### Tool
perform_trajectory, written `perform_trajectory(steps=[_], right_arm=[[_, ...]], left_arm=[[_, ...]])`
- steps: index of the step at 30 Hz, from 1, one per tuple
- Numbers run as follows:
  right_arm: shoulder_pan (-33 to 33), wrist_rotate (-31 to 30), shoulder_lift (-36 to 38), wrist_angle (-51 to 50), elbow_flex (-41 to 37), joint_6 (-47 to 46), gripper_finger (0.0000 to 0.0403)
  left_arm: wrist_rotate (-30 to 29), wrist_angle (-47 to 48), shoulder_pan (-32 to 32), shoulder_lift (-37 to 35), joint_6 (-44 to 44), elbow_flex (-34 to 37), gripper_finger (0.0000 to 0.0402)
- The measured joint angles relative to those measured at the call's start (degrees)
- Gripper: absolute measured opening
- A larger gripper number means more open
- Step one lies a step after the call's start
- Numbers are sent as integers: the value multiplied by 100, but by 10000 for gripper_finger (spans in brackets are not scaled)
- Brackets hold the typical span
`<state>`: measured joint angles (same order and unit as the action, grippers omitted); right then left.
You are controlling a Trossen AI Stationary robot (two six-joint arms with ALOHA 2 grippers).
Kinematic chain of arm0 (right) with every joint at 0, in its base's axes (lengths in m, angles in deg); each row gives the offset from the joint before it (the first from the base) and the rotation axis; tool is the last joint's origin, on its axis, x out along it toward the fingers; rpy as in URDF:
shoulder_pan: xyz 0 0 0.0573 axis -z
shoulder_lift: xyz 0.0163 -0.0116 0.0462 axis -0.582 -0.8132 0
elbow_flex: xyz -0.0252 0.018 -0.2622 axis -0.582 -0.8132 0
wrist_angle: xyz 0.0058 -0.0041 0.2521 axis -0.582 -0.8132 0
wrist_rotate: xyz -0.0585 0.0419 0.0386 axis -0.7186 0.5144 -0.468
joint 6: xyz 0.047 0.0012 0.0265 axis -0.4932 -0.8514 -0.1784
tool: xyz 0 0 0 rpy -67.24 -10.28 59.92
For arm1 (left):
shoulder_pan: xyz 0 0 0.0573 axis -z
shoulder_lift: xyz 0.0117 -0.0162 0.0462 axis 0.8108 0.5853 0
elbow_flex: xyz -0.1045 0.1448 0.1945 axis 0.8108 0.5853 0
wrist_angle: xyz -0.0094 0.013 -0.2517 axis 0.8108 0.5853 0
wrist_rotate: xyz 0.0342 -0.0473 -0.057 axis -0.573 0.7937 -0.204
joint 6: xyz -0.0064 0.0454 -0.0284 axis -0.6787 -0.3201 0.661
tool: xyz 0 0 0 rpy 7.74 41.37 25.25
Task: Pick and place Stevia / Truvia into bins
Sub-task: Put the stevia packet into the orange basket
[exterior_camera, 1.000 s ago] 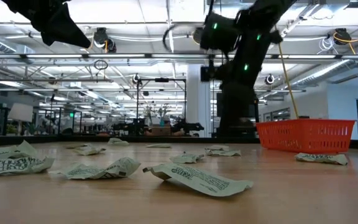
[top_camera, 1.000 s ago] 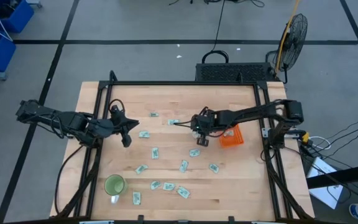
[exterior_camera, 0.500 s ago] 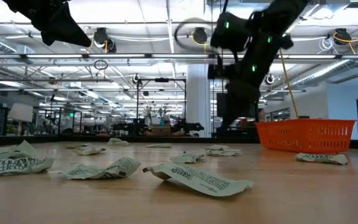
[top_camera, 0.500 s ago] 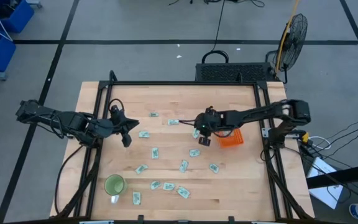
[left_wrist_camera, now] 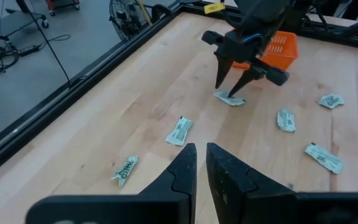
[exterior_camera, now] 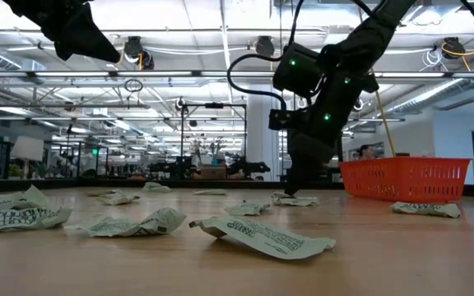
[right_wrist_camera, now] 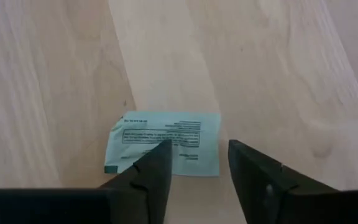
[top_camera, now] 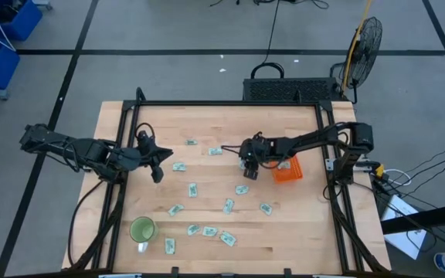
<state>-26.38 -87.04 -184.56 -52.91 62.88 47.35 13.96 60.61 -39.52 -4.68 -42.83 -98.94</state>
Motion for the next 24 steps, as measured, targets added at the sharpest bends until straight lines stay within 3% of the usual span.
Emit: perform_trajectory(steps=[12,18,24], right_arm=[[148,308,-3,-55,0,13,8],[61,256,190,-444,57,22,3],[-280,-36,1299,-1765,477,-289,2]], left_arm=[[12,4,-1,0,-148,0,44],[12,12,0,-1,-145,0,44],[12,7,0,0,-139,0,44]])
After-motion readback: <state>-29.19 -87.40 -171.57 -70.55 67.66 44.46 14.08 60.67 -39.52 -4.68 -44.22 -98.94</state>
